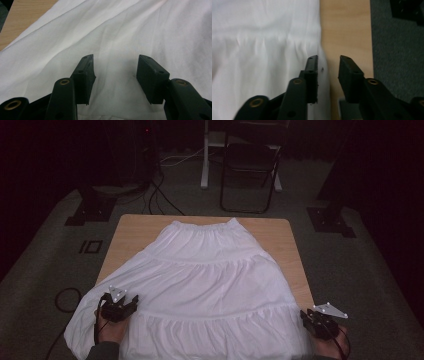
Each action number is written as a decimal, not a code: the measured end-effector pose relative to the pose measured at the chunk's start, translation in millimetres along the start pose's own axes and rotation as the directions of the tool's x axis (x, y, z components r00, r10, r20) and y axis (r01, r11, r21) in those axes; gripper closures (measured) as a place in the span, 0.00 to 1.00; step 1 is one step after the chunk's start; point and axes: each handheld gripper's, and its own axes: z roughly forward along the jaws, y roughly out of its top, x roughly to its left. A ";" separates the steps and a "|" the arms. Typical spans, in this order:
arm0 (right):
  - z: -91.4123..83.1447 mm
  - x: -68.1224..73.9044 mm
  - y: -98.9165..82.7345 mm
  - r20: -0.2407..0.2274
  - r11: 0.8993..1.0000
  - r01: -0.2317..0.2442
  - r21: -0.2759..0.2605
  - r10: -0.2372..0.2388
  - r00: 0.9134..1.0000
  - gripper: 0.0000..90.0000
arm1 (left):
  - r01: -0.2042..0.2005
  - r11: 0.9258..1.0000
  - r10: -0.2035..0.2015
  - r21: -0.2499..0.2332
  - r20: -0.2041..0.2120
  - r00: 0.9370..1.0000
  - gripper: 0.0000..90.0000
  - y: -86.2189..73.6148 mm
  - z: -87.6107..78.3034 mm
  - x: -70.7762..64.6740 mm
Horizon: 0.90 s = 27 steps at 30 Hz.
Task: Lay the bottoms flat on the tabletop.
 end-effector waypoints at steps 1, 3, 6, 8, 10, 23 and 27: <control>0.1 0.1 -2.8 -0.010 1.000 0.000 0.005 0.000 1.000 0.69 | 0.001 1.000 -0.001 -0.001 0.001 1.000 0.54 0.0 0.1 0.1; 0.6 2.2 -8.4 -0.031 1.000 0.001 0.026 0.000 1.000 0.64 | 0.001 1.000 -0.001 0.000 0.002 1.000 0.54 0.0 0.1 0.4; 1.5 5.0 -10.3 -0.041 1.000 -0.007 0.031 0.008 0.999 0.61 | 0.004 1.000 -0.004 0.002 0.005 1.000 0.54 0.0 0.1 0.8; 2.5 5.3 -9.3 -0.060 0.999 -0.018 0.036 0.020 0.998 0.62 | 0.007 1.000 -0.007 0.000 0.006 1.000 0.53 0.0 0.3 0.8; 3.0 8.9 -9.0 -0.084 1.000 0.001 0.029 0.001 0.996 0.68 | 0.011 1.000 -0.011 -0.001 0.006 1.000 0.53 0.0 0.4 1.1; -6.3 -30.2 14.9 0.132 0.999 -0.022 -0.027 0.025 0.991 1.00 | 0.020 1.000 -0.020 0.001 0.010 1.000 0.52 -0.1 0.5 1.7; -16.5 -39.6 27.1 0.226 0.997 -0.015 -0.077 0.032 0.974 1.00 | 0.015 1.000 -0.015 -0.001 0.010 1.000 0.52 -0.1 0.5 1.3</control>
